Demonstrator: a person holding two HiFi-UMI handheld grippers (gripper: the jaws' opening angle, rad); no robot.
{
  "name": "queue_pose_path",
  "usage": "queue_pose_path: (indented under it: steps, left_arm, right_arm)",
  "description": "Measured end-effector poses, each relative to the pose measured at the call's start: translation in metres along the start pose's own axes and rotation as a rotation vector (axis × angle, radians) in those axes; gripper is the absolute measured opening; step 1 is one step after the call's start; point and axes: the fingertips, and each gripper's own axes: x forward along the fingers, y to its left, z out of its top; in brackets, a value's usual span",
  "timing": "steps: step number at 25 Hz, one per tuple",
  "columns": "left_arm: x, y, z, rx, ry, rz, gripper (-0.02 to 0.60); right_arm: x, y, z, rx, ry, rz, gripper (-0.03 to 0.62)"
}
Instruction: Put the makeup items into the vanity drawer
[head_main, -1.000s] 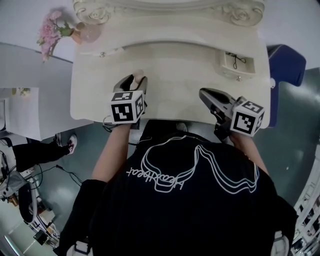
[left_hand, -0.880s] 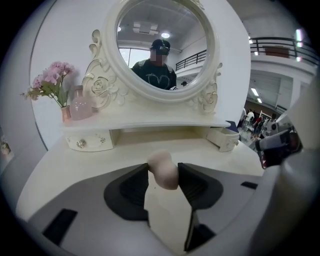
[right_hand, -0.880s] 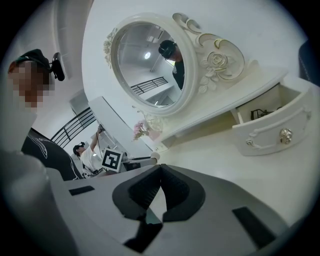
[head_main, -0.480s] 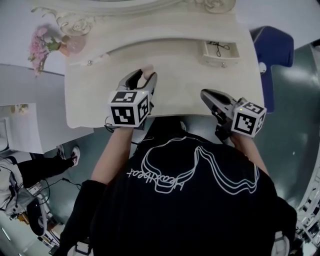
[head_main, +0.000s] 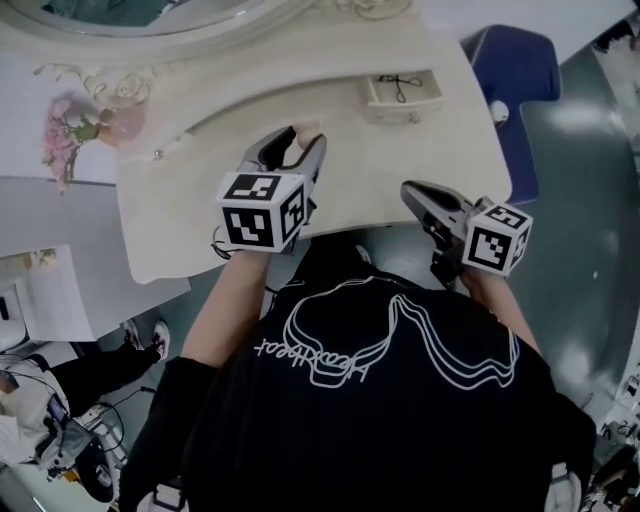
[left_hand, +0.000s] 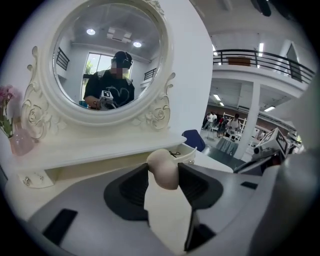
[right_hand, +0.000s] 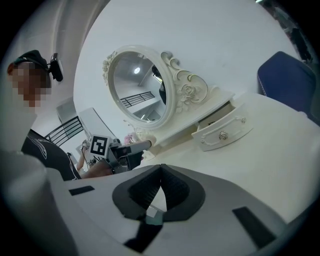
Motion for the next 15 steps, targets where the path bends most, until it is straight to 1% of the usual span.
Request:
queue_pose_path:
  steps: [6, 15]
  left_arm:
    - [0.015, -0.025, 0.023, 0.050, -0.021, -0.068, 0.187]
    - [0.041, -0.062, 0.050, 0.120, -0.027, -0.156, 0.186]
  right_arm:
    - [-0.018, 0.001, 0.008, -0.015, -0.047, -0.036, 0.005]
    - [-0.045, -0.008, 0.014, 0.017, -0.121, -0.102, 0.005]
